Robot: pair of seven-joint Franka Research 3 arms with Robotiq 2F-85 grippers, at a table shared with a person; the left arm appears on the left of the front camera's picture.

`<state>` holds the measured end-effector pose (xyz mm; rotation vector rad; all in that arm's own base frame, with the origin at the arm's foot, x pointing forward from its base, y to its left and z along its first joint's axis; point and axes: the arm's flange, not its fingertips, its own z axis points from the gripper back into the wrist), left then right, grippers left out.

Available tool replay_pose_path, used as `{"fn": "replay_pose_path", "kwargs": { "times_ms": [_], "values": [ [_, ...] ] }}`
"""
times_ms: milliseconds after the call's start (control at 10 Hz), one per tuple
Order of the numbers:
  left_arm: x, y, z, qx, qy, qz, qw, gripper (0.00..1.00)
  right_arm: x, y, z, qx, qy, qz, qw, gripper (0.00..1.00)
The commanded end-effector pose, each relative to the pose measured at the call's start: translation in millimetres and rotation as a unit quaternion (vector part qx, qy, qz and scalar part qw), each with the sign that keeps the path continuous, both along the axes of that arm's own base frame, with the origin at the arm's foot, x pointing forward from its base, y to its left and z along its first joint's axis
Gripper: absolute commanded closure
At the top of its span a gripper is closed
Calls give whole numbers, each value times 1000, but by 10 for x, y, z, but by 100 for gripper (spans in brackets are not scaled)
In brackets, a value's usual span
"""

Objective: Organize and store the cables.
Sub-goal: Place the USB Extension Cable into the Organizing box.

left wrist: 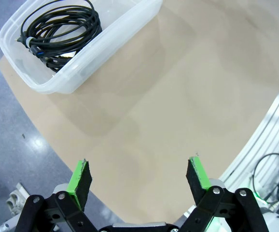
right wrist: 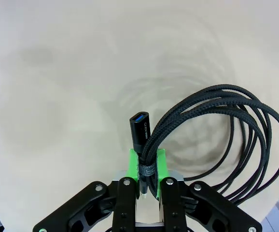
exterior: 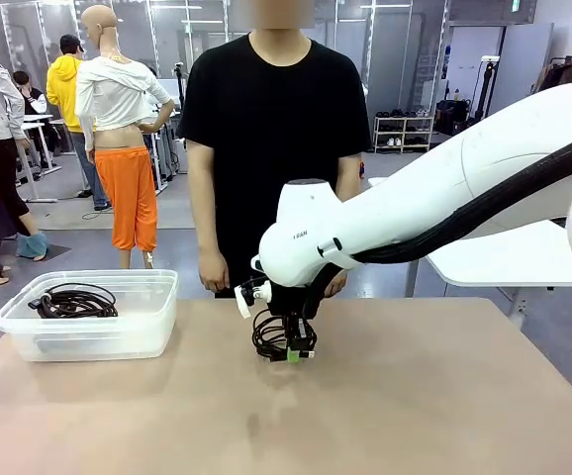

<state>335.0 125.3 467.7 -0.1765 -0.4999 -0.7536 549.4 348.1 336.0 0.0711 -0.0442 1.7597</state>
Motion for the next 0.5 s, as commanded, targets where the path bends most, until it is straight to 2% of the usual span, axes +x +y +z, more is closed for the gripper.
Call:
{"fn": "replay_pose_path", "kwargs": {
  "times_ms": [0, 100, 400],
  "values": [
    [11, -30, 17, -1, -3, 11, 1000, 0, 1, 49, -117, -15, -8, -32, 999, 100],
    [11, -30, 17, -1, -3, 11, 1000, 0, 4, 66, -181, -15, 2, -41, 999, 100],
    [11, -30, 17, -1, -3, 11, 1000, 0, 3, 20, -230, -19, -3, -54, 998, 100]
  ]
}}
